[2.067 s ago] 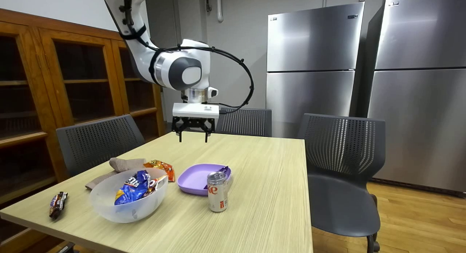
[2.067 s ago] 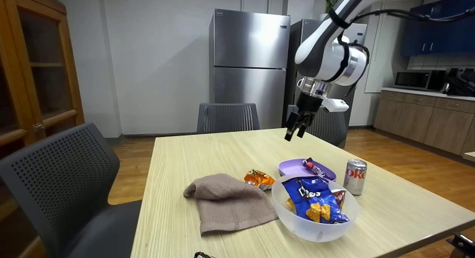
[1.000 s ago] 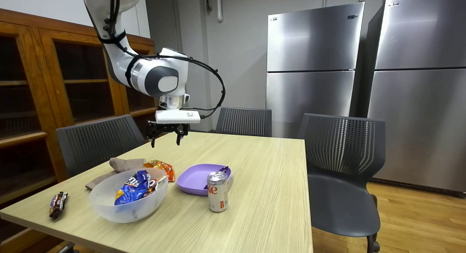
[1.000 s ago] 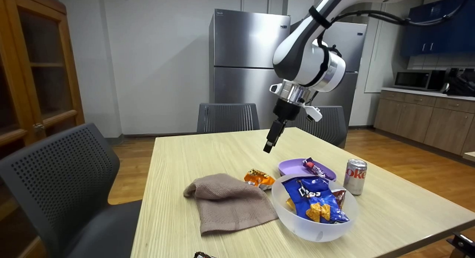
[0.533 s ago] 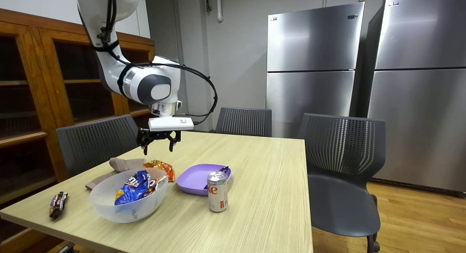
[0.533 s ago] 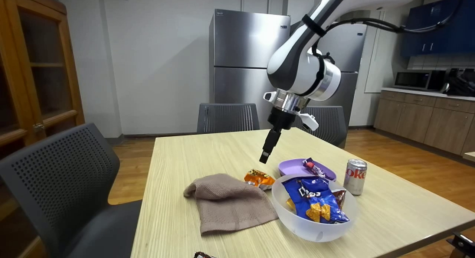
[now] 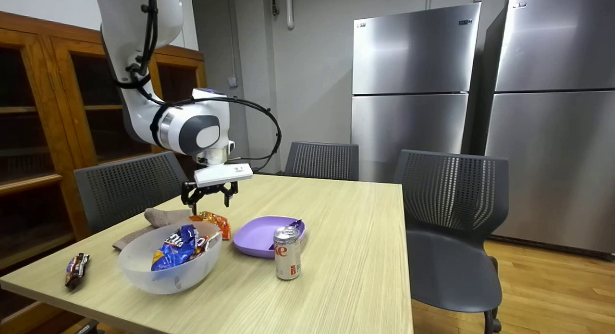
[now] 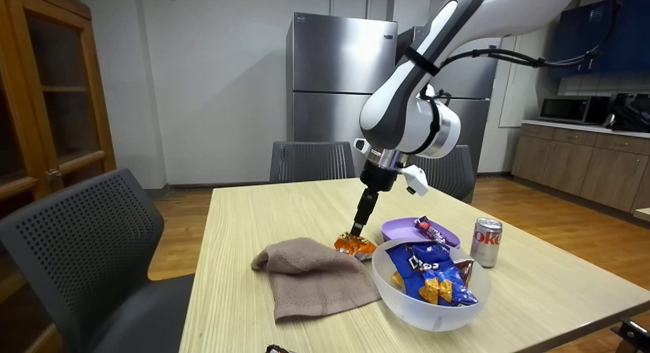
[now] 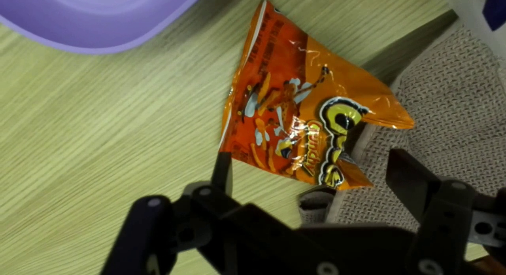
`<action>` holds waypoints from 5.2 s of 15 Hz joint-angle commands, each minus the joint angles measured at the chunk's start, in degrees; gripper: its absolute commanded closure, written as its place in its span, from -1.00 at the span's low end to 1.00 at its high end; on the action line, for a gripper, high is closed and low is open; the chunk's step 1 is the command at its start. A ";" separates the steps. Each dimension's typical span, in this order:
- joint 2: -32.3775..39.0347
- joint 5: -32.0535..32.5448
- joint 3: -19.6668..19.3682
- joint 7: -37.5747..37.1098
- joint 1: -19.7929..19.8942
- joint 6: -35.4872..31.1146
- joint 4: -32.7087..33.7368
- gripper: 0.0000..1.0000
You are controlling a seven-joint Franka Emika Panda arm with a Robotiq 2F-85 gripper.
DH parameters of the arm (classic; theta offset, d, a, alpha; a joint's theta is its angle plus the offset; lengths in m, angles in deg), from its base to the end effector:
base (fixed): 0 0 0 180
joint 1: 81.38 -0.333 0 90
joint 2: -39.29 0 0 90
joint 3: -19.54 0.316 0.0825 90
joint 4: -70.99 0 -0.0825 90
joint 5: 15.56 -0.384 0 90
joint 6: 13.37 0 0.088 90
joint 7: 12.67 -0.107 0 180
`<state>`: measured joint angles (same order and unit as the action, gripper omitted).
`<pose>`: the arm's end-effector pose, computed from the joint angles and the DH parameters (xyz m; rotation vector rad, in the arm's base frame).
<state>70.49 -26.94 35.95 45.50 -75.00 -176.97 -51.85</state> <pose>0.5761 0.0918 0.1708 -2.6608 -1.3704 -0.3729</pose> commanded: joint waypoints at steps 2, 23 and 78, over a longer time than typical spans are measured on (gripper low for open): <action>1.52 5.63 -2.04 -5.78 -1.84 -2.57 0.53 -1.00; -0.40 11.05 2.39 -7.75 3.54 -1.41 -0.63 1.00; -29.16 -3.97 -6.58 22.56 -11.94 -1.80 -31.24 1.00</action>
<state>39.47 -35.10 30.65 69.04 -85.80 -175.96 -82.90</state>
